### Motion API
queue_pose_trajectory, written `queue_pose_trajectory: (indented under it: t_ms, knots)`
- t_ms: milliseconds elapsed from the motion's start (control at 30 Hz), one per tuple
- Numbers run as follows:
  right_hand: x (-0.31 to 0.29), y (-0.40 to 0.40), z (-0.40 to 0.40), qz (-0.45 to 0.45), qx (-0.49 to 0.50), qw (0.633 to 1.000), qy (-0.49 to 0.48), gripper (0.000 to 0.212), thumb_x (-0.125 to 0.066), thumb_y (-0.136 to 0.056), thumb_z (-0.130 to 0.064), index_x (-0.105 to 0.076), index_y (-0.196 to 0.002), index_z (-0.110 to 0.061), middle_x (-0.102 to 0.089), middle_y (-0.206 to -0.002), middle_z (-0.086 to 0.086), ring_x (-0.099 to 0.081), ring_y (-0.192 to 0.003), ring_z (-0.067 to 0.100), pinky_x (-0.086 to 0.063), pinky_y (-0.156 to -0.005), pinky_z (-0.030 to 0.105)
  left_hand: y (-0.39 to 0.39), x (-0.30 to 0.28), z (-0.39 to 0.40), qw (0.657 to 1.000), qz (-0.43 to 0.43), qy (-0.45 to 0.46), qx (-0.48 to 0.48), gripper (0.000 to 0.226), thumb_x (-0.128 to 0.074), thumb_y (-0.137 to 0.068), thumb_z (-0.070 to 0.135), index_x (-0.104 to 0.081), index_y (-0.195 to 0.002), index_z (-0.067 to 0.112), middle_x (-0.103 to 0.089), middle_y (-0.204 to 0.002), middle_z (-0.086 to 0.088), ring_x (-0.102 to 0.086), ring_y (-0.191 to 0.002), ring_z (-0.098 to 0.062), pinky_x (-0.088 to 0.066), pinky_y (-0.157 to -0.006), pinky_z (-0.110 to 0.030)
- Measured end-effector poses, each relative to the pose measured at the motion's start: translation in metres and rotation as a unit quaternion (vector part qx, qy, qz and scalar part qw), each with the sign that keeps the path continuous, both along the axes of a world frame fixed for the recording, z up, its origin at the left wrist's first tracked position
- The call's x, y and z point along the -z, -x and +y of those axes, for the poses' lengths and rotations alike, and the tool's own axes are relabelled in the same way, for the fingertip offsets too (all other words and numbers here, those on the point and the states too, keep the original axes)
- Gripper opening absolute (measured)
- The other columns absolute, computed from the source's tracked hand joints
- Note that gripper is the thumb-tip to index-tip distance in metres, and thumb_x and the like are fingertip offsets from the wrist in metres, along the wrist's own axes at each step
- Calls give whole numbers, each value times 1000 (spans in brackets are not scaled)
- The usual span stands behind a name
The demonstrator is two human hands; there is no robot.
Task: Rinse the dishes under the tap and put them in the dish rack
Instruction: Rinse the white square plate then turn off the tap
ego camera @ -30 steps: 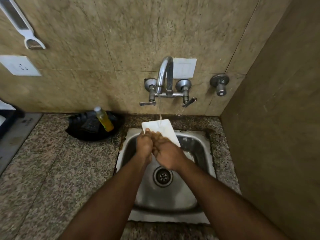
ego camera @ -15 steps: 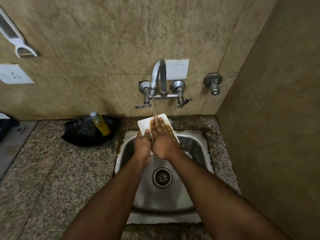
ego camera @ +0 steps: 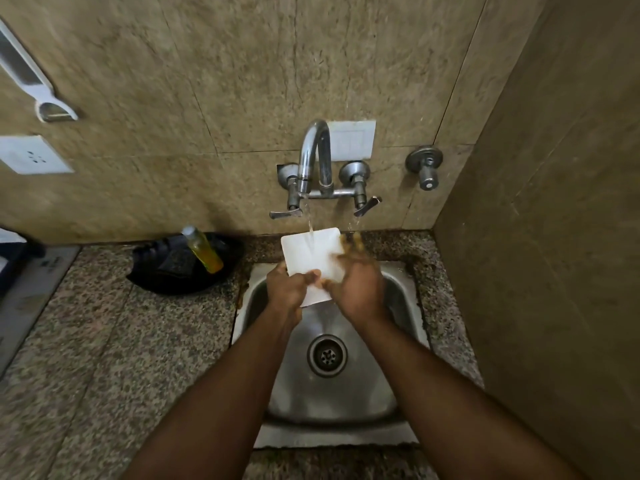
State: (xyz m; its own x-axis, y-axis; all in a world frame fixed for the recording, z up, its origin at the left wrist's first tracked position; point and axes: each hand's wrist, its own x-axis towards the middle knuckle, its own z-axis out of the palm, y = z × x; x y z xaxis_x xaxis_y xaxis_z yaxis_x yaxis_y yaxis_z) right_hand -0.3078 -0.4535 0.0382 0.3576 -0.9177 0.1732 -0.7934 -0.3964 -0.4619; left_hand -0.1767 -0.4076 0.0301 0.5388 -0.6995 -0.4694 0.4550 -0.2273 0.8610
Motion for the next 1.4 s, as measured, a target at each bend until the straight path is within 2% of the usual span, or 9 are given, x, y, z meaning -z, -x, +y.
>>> queue_pose_trajectory:
  t_ms: [100,300,433,567,700,867,1033,1167,1400]
  knots:
    - [-2,3,-10,-130,38,979,-152,115,-92,-59,-48,-36,-155,-19,-51,-148,1,-44,-139,23,-42,-109,36,-7,-1,4,999,2,-6,36,60,-78,-68,-18,-67,-122,3,-76,-111,-19,-74,-99,-44,-59,-85,-65]
    - [2,-1,-17,-324,88,857,-390,47,-72,-85,-5,-62,-126,-26,-72,-116,3,-72,-96,27,-62,-73,56,-12,-2,15,992,9,17,123,70,-69,-63,-24,-61,-128,3,-70,-125,-23,-68,-111,-42,-56,-96,-59]
    - [-3,-13,-10,-233,121,917,-301,22,-67,-93,-31,-70,-109,-16,-75,-102,9,-70,-86,26,-56,-65,32,-3,5,14,996,-72,-9,57,56,-79,-70,-17,-68,-119,5,-76,-115,-15,-75,-98,-31,-64,-82,-48]
    - [-7,-20,-3,-180,208,930,-245,63,-62,-82,-73,-74,-98,-13,-75,-93,8,-71,-85,32,-53,-69,32,4,3,4,975,-205,-84,10,49,-89,-76,38,-74,-111,7,-79,-103,-10,-77,-87,-26,-65,-79,-49]
    - [-17,-22,-2,-177,182,931,-264,61,-77,-73,-64,-75,-104,-13,-76,-97,5,-72,-82,26,-63,-70,42,-9,8,-4,934,-285,-214,8,105,-42,-64,101,-72,-103,9,-76,-102,-15,-74,-88,-35,-63,-75,-54]
    - [-25,-33,6,-147,58,961,-228,33,-67,-92,-22,-62,-121,-8,-69,-112,7,-65,-102,26,-52,-82,32,0,-12,-8,837,-413,-337,121,77,-28,-104,61,-38,-149,-1,-52,-146,-26,-53,-131,-43,-43,-107,-48]
    - [-15,-27,-1,-234,163,907,-310,28,-56,-95,-24,-69,-110,-5,-73,-109,14,-69,-97,32,-58,-84,43,24,6,4,726,-552,-189,363,65,-24,-110,36,6,-164,15,14,-171,-8,14,-158,-29,-1,-127,-50]
    - [0,-20,0,-269,182,891,-317,30,-47,-100,-34,-64,-91,-11,-73,-101,19,-70,-91,36,-58,-82,50,21,14,7,715,-541,-81,436,67,-16,-104,42,2,-164,21,11,-172,1,10,-159,-16,4,-129,-37]
    - [-14,-17,13,-272,195,898,-285,33,-47,-103,-25,-71,-106,-2,-73,-108,18,-69,-97,34,-56,-87,42,5,15,-20,653,-592,-84,465,69,-18,-105,40,18,-161,23,29,-167,-3,23,-156,-20,3,-129,-44]
